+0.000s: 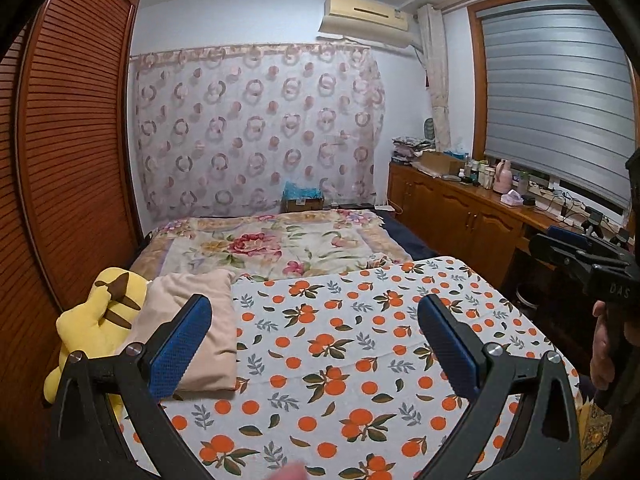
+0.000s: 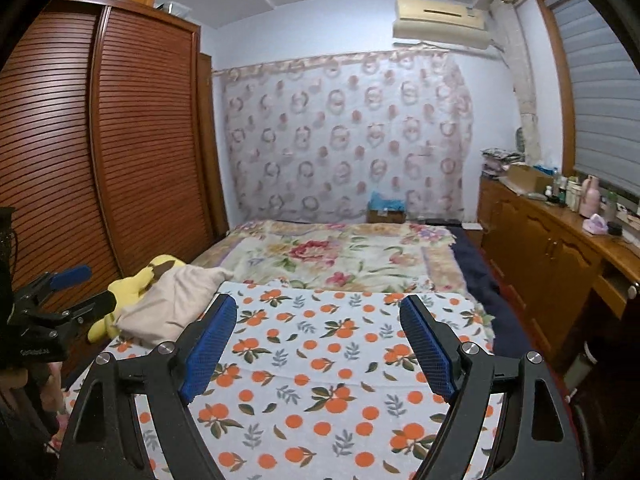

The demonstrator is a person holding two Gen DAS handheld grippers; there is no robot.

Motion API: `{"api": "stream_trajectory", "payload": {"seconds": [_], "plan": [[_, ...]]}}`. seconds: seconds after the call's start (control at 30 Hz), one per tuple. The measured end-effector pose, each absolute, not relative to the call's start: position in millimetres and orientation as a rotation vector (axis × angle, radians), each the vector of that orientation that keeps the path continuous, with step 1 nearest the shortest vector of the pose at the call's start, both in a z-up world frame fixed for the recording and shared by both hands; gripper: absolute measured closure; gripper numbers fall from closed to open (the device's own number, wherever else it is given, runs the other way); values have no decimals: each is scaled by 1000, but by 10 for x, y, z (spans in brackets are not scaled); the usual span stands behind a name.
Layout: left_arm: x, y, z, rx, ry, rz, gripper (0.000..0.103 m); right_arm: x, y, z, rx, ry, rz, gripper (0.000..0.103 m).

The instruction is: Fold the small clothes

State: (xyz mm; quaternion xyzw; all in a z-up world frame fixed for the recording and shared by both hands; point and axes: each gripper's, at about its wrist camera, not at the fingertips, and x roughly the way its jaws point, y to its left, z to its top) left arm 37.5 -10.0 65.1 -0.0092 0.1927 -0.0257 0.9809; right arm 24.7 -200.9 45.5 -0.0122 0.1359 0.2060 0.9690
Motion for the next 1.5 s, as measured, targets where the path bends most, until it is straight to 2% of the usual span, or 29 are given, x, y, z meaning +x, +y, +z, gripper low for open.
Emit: {"api": "stream_trajectory", "payload": {"seconds": [1.5], "plan": [[372,-35,596,-38,395,-59,0,325,-1940,311,-33,261,389,18]]}}
